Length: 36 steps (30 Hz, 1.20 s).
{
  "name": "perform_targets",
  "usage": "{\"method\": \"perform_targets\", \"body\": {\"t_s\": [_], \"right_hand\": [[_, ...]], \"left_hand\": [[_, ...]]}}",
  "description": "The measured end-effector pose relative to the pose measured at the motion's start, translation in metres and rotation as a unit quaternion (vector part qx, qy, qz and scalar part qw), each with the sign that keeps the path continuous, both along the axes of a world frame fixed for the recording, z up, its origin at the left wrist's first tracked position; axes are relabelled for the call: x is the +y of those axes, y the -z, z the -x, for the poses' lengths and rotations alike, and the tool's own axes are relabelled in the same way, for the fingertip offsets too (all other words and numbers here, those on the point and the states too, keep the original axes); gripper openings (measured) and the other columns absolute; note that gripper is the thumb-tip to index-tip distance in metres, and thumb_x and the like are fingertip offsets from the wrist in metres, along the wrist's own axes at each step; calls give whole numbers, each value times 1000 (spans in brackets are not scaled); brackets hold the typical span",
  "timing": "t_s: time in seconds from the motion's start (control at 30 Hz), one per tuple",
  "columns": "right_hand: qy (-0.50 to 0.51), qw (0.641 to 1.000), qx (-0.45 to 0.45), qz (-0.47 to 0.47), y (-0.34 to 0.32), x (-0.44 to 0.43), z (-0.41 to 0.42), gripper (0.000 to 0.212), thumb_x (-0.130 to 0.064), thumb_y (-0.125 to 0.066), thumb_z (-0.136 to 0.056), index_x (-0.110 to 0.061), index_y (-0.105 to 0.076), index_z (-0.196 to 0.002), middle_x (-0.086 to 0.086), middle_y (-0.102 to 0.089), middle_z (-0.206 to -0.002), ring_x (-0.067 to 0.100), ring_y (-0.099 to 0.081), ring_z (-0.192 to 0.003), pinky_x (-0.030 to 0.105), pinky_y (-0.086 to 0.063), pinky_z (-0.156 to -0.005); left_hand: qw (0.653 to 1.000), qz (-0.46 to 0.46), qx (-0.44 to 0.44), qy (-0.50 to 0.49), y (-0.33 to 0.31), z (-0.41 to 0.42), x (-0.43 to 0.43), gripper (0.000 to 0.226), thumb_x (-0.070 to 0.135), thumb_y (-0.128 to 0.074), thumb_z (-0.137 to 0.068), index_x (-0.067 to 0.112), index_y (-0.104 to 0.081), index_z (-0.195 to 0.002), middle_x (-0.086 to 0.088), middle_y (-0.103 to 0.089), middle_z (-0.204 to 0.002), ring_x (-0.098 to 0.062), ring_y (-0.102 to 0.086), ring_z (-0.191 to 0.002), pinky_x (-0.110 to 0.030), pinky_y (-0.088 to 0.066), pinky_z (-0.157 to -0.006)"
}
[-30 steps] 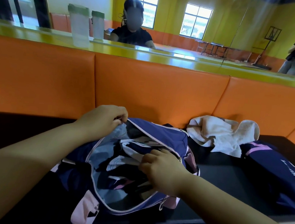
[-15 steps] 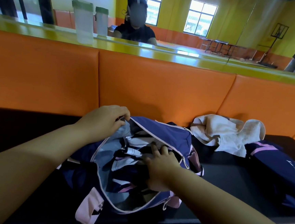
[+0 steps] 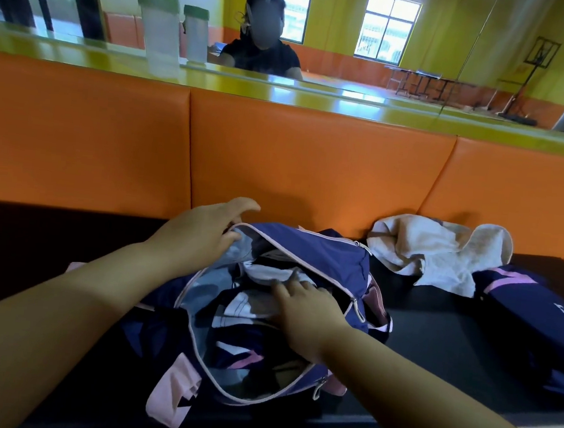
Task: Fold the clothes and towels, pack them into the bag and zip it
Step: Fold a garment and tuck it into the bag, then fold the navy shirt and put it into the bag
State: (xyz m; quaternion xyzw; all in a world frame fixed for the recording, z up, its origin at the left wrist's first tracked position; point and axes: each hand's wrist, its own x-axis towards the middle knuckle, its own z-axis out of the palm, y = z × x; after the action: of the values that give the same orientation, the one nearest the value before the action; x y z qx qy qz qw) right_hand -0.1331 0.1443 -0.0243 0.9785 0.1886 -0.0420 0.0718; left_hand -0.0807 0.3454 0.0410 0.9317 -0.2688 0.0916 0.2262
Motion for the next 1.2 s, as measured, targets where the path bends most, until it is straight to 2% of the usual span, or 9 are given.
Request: {"method": "perform_targets", "body": {"t_s": [0.07, 0.17, 0.4, 0.53, 0.67, 0.77, 0.87, 1.0, 1.2], "right_hand": [[-30, 997, 35, 57, 7, 1, 1, 58, -23, -48, -90, -14, -29, -144, 15, -24, -151, 35, -25, -135, 50, -29, -106], [-39, 995, 82, 44, 10, -2, 4, 60, -16, -46, -90, -16, -28, -146, 7, -20, -156, 31, -27, -136, 50, -26, -109], [-117, 992, 43, -20, -12, -30, 21, 38, -30, -47, -94, -26, -49, -132, 3, -53, -134, 29, -56, -111, 46, -50, -85], [-102, 992, -3, -71, -44, -60, 45, 38, -39, -49, -93, -28, -51, -130, 1, -61, -122, 26, -59, -104, 41, -49, -81], [-29, 996, -26, -80, -64, -109, 70, 36, -40, -52, -92, -31, -55, -126, -4, -62, -119, 24, -59, -105, 36, -48, -79], [42, 998, 1, -41, -69, -152, 85, 42, -44, -50, -92, -34, -46, -133, -4, -57, -129, 22, -55, -113, 37, -48, -88], [117, 992, 36, -18, -71, -199, 103, 49, -46, -50, -93, -34, -38, -138, -4, -49, -139, 20, -49, -123, 38, -44, -98], [212, 975, 60, -13, -63, -264, 126, 53, -49, -51, -91, -33, -36, -139, -4, -49, -136, 18, -50, -119, 35, -47, -93], [361, 931, 57, -2, -45, -354, 131, 45, -55, -50, -89, -27, -46, -124, -3, -58, -115, 16, -57, -98, 34, -51, -82]], "left_hand": [[1000, 5, 9, 1, 1, 3, -1, 51, 21, -52, -94, 34, -33, -139, 6, -58, -112, -15, -58, -95, -34, -51, -81], [1000, -2, 13, 19, 5, 9, -1, 38, 22, -53, -94, 28, -48, -131, 7, -57, -127, -14, -54, -113, -28, -42, -92], [995, -4, -93, 25, 9, 29, -9, 45, 49, -46, -85, 18, -63, -113, 3, -60, -110, -9, -44, -102, -13, -32, -79], [985, 2, -167, 48, 2, 47, -28, 36, 42, -46, -85, 16, -67, -96, 3, -62, -94, -12, -46, -90, -15, -34, -75], [984, -22, -154, 88, 4, 64, -64, 31, 42, -46, -85, 22, -67, -93, 8, -64, -89, -14, -58, -82, -18, -41, -69], [982, -51, -126, 128, 14, 67, -96, 27, 44, -48, -82, 26, -67, -89, 10, -65, -84, -15, -62, -75, -30, -52, -60], [976, -80, -118, 165, 27, 62, -136, 25, 46, -47, -79, 29, -65, -84, 14, -62, -76, -13, -60, -67, -28, -50, -53], [961, -110, -133, 217, 40, 56, -198, 23, 47, -46, -76, 31, -63, -73, 15, -59, -66, -10, -57, -57, -24, -45, -47], [953, -156, -64, 253, 64, 30, -293, 40, 57, -31, -76, 32, -62, -80, 14, -60, -80, -10, -61, -77, -31, -50, -61]]}}
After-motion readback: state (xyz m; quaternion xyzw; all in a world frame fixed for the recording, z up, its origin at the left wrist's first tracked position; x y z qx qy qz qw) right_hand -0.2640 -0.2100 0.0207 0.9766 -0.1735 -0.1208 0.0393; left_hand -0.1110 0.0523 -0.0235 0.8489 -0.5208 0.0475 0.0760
